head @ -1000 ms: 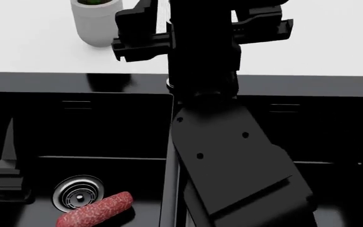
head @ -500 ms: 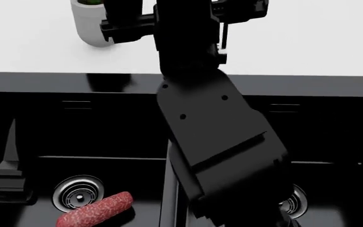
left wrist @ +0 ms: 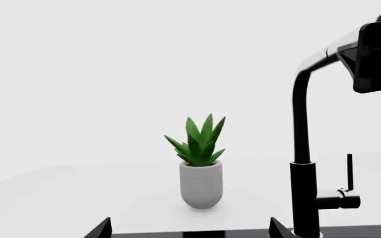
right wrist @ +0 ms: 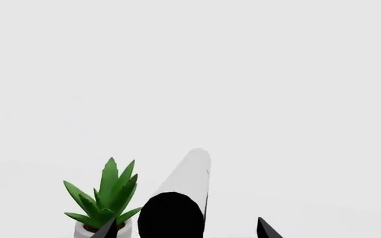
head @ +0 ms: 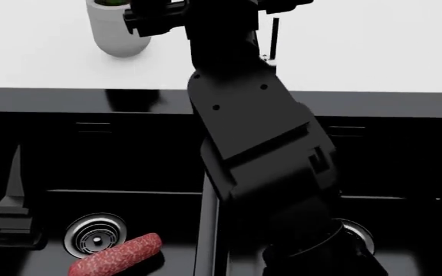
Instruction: Turn the sink spout to the right.
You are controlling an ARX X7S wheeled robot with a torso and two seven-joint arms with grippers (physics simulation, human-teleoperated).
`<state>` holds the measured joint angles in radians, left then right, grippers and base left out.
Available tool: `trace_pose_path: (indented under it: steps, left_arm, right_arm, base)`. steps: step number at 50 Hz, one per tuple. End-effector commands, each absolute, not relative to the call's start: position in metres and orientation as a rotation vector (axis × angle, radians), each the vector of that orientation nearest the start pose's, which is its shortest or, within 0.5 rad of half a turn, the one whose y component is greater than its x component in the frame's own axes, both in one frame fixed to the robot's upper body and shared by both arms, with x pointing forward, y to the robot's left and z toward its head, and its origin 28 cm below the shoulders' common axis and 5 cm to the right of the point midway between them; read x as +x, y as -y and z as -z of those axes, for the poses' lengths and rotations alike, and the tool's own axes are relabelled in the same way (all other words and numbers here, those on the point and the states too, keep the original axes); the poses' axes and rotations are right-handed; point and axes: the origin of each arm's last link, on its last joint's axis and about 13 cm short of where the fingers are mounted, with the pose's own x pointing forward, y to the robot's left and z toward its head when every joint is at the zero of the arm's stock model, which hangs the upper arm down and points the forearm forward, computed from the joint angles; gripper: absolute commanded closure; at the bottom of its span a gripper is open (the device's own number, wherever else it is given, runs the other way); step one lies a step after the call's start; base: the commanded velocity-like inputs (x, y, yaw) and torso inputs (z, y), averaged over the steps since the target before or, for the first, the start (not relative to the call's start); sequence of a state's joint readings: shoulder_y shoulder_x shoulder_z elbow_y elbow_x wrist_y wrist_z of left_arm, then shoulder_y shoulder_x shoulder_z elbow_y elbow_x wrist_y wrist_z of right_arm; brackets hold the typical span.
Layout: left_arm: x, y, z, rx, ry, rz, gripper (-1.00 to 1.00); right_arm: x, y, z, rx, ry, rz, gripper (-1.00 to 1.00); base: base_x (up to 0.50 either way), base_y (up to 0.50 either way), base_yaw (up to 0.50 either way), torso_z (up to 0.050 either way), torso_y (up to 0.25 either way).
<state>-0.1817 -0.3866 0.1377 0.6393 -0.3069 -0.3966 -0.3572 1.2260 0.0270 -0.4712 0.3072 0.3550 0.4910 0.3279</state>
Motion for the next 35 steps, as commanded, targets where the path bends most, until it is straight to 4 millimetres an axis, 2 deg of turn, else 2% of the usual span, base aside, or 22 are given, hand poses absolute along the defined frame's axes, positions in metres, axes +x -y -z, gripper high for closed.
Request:
trace_pose_path:
  steps: [1, 17, 35]
  left_arm:
    - [0.216, -0.228, -0.153, 0.066, 0.359, -0.035, -1.0]
    - [0.216, -0.227, -0.153, 0.073, 0.356, -0.031, -1.0]
    - [0.216, -0.227, -0.153, 0.079, 0.355, -0.029, -1.0]
  right_arm:
    - [0.385, 0.02, -0.294, -0.093, 0.346, -0.104, -1.0]
    - [0.381, 0.032, -0.303, -0.09, 0.368, -0.061, -1.0]
    - [0.377, 0.043, -0.301, -0.09, 0.366, -0.024, -1.0]
  base:
    - [0.0, 0.0, 0.0, 0.0, 0.0]
    - [0.0, 0.0, 0.0, 0.0, 0.0]
    - [0.0, 0.0, 0.0, 0.0, 0.0]
